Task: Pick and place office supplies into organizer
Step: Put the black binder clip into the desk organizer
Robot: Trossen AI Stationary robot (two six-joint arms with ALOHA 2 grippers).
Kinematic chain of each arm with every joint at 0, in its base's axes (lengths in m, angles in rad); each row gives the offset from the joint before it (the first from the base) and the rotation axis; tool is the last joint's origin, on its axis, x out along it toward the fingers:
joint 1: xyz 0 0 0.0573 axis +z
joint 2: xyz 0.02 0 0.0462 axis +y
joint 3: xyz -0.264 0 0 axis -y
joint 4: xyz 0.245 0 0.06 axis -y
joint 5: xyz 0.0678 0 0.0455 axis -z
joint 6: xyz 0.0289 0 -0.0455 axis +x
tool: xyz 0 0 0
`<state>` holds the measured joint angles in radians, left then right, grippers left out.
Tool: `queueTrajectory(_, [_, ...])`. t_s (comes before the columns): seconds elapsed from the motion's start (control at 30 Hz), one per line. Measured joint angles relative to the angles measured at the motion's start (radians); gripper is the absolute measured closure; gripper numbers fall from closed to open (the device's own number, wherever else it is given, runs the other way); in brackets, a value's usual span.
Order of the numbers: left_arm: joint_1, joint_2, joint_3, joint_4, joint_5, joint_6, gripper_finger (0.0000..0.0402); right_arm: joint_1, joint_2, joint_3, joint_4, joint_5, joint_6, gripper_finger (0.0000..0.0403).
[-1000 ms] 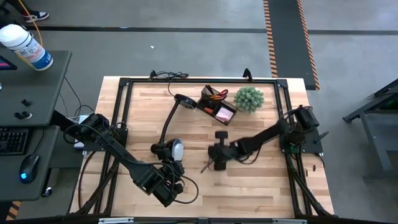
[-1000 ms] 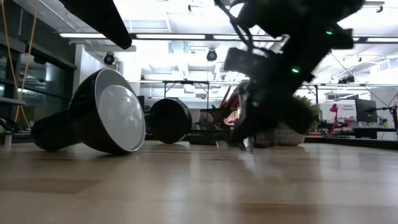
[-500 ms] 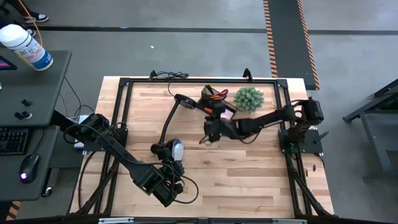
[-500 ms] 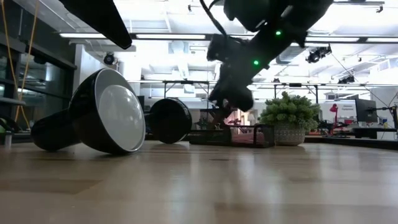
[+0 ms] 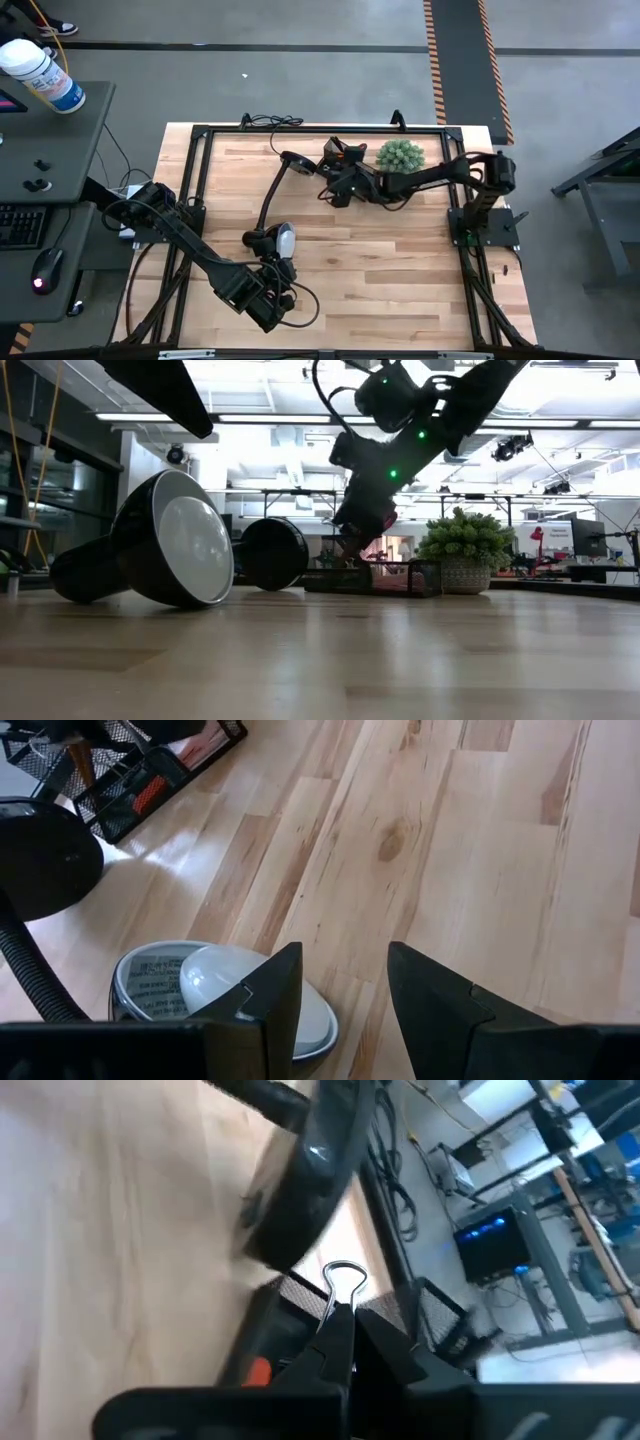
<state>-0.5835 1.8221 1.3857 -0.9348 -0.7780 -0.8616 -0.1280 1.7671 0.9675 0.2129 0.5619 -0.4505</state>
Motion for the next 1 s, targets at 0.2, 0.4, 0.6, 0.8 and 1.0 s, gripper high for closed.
queueTrajectory(0.2, [0.000,0.000,0.000,0.003,0.000,0.000,0.0263,-0.005,0.083,0.000,0.025,-0.003,-0.078,0.0403])
queueTrajectory(0.4, [0.000,0.000,0.000,0.001,0.005,-0.007,0.0263,-0.002,0.144,0.001,0.167,0.094,-0.203,0.0403])
queueTrajectory(0.6, [0.000,0.000,0.000,-0.001,0.007,-0.007,0.0263,-0.004,0.146,0.001,0.166,0.113,-0.224,0.0403])
queueTrajectory(0.8, [0.000,0.000,0.000,-0.001,0.003,-0.007,0.0263,-0.020,0.146,0.000,0.166,0.129,-0.224,0.0403])
queueTrajectory(1.0, [0.000,0.000,0.000,-0.001,0.003,-0.007,0.0263,-0.024,0.146,0.001,0.150,0.150,-0.212,0.0403])
